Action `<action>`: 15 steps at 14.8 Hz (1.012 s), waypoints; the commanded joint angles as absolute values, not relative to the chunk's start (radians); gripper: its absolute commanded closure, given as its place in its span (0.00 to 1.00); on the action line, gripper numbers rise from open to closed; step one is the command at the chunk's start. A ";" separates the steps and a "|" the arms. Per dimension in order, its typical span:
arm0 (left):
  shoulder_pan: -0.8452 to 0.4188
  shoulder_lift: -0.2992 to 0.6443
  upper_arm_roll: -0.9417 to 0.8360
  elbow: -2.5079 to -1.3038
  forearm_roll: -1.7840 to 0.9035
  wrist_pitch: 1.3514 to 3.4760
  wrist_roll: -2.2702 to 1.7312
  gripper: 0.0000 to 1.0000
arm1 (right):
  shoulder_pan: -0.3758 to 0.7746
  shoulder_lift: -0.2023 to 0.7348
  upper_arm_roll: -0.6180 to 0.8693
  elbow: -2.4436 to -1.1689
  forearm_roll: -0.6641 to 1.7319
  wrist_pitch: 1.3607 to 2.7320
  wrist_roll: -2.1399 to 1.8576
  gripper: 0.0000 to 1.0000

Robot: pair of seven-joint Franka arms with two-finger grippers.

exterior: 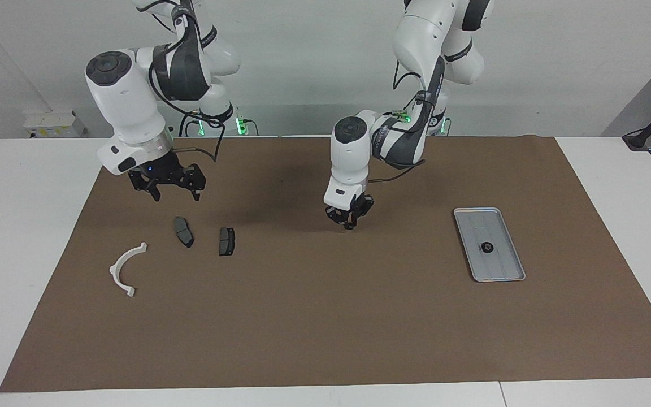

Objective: Place bearing gear from tray to pile

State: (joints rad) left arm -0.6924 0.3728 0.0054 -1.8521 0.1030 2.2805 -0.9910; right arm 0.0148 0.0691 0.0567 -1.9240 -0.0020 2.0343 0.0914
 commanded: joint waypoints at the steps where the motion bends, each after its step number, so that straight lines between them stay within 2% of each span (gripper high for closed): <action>1: -0.706 0.393 0.020 -1.841 0.130 2.316 -1.017 0.79 | 0.032 0.104 0.060 -1.931 0.017 2.080 0.107 0.00; 4: -0.701 0.396 0.020 -1.858 0.130 2.359 -1.016 0.79 | 0.035 0.132 0.061 -1.931 0.017 2.108 0.107 0.00; 13: -0.698 0.405 0.021 -1.907 0.130 2.413 -1.017 0.80 | 0.064 0.135 0.063 -1.931 0.017 2.108 0.144 0.00; 14: -0.698 0.403 0.021 -1.905 0.132 2.408 -1.016 0.56 | 0.064 0.135 0.063 -1.931 0.017 2.108 0.146 0.00; 15: -0.698 0.403 0.023 -1.904 0.133 2.401 -1.002 0.01 | 0.064 0.133 0.063 -1.931 0.017 2.108 0.149 0.00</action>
State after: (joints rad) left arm -0.6918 0.4078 0.0140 -1.8819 0.1046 2.3819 -0.9918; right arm 0.0697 0.1388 0.0596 -1.9248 -0.0020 2.0929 0.1340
